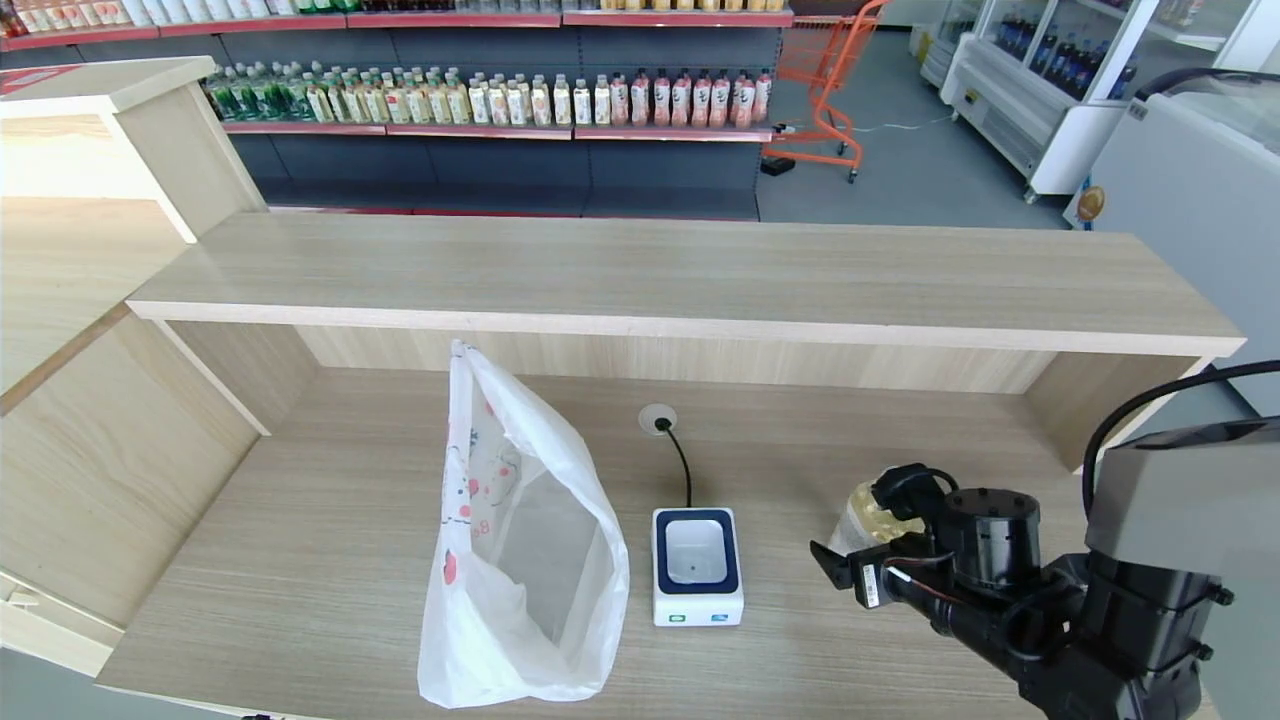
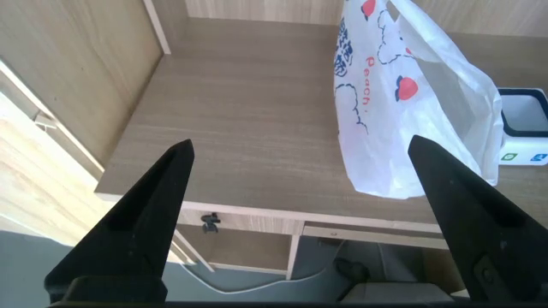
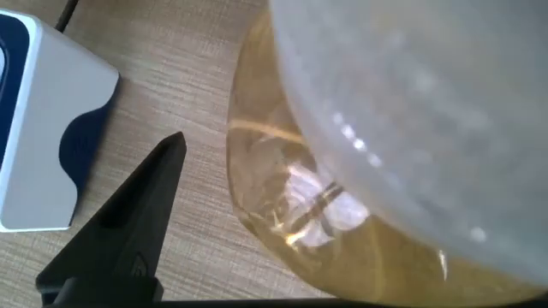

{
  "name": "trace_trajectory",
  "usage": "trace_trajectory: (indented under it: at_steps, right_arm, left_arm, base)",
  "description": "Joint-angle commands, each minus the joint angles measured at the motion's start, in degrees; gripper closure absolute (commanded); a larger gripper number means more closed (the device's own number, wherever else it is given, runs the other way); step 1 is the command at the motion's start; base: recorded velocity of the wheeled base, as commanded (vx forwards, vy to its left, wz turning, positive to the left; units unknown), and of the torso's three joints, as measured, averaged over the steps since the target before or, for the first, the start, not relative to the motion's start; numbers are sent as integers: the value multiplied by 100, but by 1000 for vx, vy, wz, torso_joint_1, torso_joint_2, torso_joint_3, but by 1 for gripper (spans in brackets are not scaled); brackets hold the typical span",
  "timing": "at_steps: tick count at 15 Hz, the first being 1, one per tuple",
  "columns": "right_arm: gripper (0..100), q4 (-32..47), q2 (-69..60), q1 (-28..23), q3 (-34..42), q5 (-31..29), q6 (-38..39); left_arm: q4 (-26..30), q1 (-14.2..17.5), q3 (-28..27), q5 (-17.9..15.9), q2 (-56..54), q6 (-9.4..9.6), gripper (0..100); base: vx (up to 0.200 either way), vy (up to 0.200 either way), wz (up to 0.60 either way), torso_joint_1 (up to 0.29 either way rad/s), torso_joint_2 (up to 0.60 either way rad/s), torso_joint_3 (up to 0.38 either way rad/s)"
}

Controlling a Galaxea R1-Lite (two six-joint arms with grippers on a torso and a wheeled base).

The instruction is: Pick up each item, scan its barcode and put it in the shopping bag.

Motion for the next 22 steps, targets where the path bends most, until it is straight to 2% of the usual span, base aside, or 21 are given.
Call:
trace_trajectory:
  at_steps: [1, 3, 5, 9, 10, 15, 22]
  right_arm:
    - [0, -114, 244, -1, -141, 117, -83]
    - [0, -193, 288, -1, -229, 170, -180]
    - [0, -623, 455, -27, -299, 478, -338]
    - [0, -808, 473, -107, -404, 900, -356]
    - [100, -913, 490, -124, -431, 970, -391]
    - [100, -975, 525, -247, -844, 1093, -628]
    - [100, -975, 683, -361, -554, 1058, -927]
  left_arm:
    - [0, -9, 0, 0, -2, -4, 0]
    - [0, 0, 0, 0, -2, -4, 0]
    - [0, 0, 0, 0, -2, -4, 0]
    - [0, -9, 0, 0, -2, -4, 0]
    - [0, 0, 0, 0, -2, -4, 0]
    - [0, 0, 0, 0, -2, -4, 0]
    - [0, 0, 0, 0, -2, -4, 0]
  base:
    - [0, 0, 0, 0, 0, 0]
    - [0, 0, 0, 0, 0, 0]
    - [0, 0, 0, 0, 0, 0]
    - [0, 0, 0, 0, 0, 0]
    - [0, 0, 0, 0, 0, 0]
    - [0, 0, 0, 0, 0, 0]
    - [0, 0, 0, 0, 0, 0]
